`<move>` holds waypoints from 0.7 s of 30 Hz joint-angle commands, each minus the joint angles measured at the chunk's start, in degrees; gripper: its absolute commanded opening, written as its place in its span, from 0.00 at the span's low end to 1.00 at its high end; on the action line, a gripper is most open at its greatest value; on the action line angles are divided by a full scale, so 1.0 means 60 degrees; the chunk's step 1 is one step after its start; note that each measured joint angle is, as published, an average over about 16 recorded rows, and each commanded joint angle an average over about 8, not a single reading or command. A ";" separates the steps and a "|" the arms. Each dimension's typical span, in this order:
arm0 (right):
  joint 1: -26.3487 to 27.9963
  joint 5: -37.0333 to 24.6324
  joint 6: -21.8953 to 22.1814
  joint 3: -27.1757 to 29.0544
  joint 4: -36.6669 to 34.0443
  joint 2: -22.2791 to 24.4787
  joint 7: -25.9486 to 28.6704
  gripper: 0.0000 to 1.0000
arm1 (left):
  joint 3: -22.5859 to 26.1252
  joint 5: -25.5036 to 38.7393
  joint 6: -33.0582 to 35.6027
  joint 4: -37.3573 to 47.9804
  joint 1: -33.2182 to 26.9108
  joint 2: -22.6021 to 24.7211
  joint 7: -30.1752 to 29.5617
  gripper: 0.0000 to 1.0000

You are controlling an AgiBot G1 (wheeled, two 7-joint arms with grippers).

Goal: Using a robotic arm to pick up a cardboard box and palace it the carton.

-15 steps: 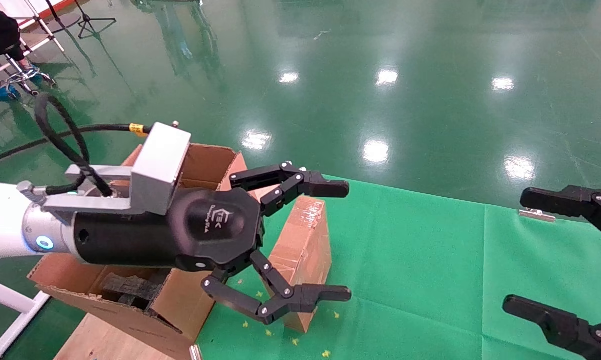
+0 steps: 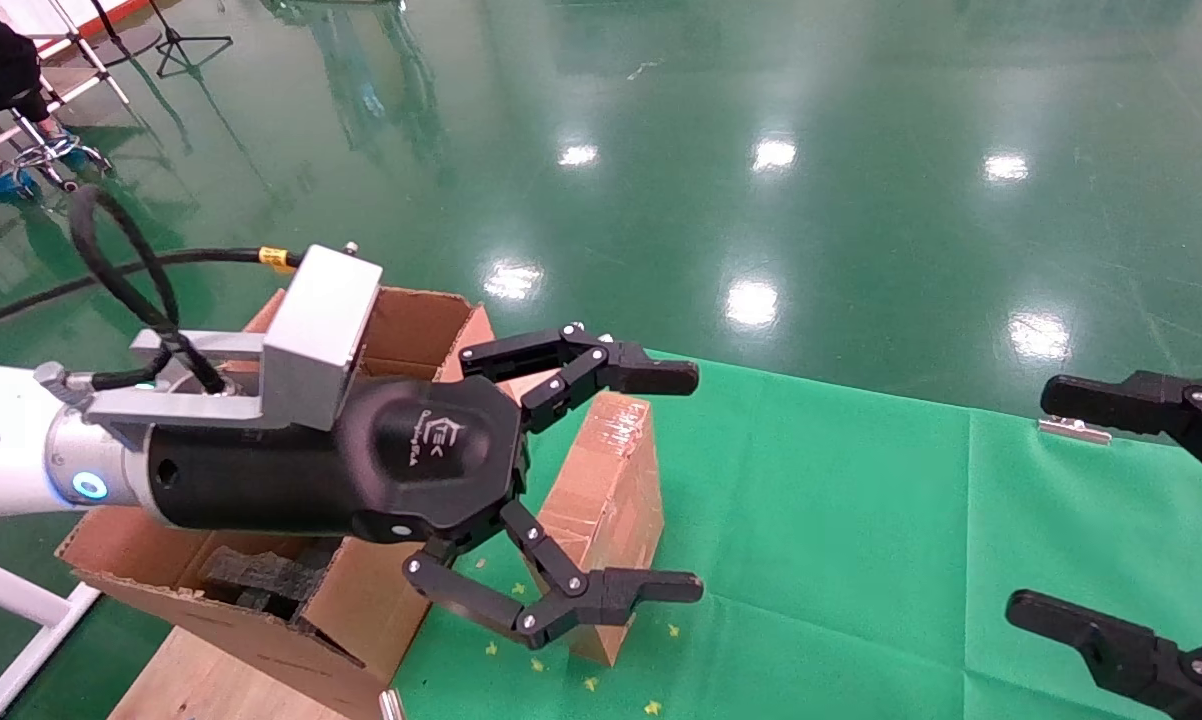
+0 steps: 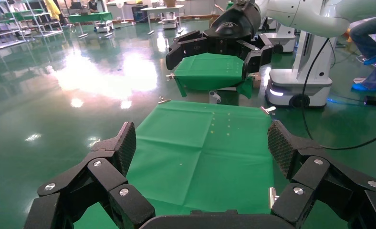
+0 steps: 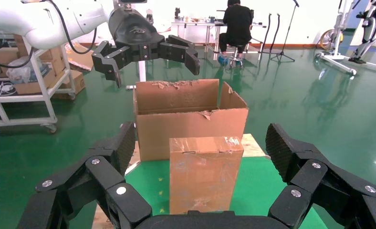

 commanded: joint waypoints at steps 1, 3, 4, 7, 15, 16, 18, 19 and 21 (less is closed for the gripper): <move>0.0000 0.0000 0.0000 0.0000 0.0000 0.0000 0.0000 0.58 | 0.0000 0.0000 0.0000 0.0000 0.0000 0.0000 0.0000 1.00; 0.0000 0.0000 0.0000 0.0000 0.0000 0.0000 0.0000 0.33 | 0.0000 0.0000 0.0000 0.0000 0.0000 0.0000 0.0000 1.00; 0.0000 0.0000 0.0000 0.0000 0.0000 0.0000 0.0000 0.20 | 0.0000 0.0000 0.0000 0.0000 0.0000 0.0000 0.0000 1.00; 0.0000 0.0000 0.0000 0.0000 0.0000 0.0000 0.0000 0.00 | -0.0002 0.0000 0.0001 -0.0002 0.0003 -0.0001 0.0000 1.00; 0.0000 0.0000 0.0000 0.0000 0.0000 0.0000 0.0000 0.00 | 0.0108 0.0343 -0.0140 0.0057 -0.0230 -0.0189 -0.0337 1.00; 0.0000 0.0000 0.0000 0.0000 0.0000 0.0000 0.0000 0.00 | 0.0143 0.0461 -0.0203 0.0063 -0.0298 -0.0247 -0.0450 1.00; 0.0000 0.0000 0.0000 0.0000 0.0000 0.0000 0.0000 0.00 | 0.0248 0.0792 -0.0349 0.0030 -0.0458 -0.0392 -0.0740 1.00; 0.0000 0.0000 0.0000 0.0000 0.0000 0.0000 0.0000 0.00 | 0.0328 0.0999 -0.0419 -0.0006 -0.0549 -0.0470 -0.0939 1.00; 0.0000 0.0000 0.0000 -0.0001 0.0000 0.0000 0.0000 0.00 | 0.0539 0.1519 -0.0540 -0.0125 -0.0783 -0.0641 -0.1439 1.00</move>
